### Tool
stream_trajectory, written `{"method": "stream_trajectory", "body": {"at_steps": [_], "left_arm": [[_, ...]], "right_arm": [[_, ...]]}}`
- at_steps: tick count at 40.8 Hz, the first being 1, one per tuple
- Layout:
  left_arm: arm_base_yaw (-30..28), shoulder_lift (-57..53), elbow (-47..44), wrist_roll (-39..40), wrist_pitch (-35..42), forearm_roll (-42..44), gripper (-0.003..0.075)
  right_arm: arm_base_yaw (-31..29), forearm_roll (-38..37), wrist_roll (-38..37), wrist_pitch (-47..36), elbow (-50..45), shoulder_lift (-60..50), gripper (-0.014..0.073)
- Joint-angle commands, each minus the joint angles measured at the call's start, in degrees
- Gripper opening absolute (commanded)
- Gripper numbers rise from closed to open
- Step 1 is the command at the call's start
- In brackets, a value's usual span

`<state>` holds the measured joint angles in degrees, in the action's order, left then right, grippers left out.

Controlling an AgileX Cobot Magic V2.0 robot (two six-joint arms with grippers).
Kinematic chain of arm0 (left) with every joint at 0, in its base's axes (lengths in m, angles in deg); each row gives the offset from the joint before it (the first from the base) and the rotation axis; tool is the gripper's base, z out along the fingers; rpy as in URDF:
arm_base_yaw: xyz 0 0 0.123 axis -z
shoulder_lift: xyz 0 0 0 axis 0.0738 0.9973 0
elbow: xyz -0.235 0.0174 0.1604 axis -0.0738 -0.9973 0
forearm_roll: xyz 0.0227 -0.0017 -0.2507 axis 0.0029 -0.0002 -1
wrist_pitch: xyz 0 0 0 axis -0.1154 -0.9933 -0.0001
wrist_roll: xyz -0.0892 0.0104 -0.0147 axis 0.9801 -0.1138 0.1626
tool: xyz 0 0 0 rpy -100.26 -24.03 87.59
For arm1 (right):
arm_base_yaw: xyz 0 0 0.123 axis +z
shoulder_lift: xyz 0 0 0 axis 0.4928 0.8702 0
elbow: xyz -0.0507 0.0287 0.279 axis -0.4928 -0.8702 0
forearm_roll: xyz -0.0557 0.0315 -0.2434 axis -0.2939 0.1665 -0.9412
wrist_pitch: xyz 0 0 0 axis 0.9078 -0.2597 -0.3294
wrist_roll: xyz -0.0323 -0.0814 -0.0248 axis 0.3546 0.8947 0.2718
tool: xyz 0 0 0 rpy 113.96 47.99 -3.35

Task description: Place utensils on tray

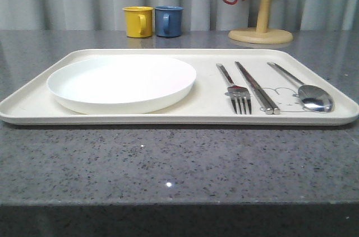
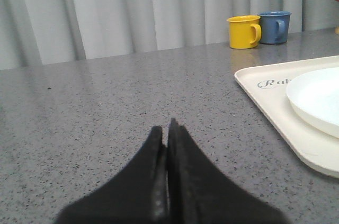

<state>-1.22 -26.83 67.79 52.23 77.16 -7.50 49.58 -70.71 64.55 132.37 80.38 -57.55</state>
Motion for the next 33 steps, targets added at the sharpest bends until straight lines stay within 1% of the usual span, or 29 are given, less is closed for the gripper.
{"method": "stream_trajectory", "body": {"at_steps": [1,18,22,30,33], "left_arm": [[-0.2,-1.4,0.2,0.6,4.7,-0.6,-0.0018],[-0.2,-1.4,0.2,3.3,4.6,0.0,-0.0018],[-0.2,-1.4,0.2,5.7,4.6,2.9,-0.0018],[-0.3,-1.4,0.2,5.8,4.6,3.3,-0.0018],[-1.2,-1.4,0.2,5.8,4.6,3.3,-0.0018]], "right_arm": [[0.0,0.3,0.6,-4.4,1.2,0.7,-0.0068],[0.0,0.3,0.6,-4.4,1.2,0.7,-0.0068],[0.0,0.3,0.6,-4.4,1.2,0.7,-0.0068],[0.0,0.3,0.6,-4.4,1.2,0.7,-0.0068],[0.0,0.3,0.6,-4.4,1.2,0.7,-0.0068]]}}
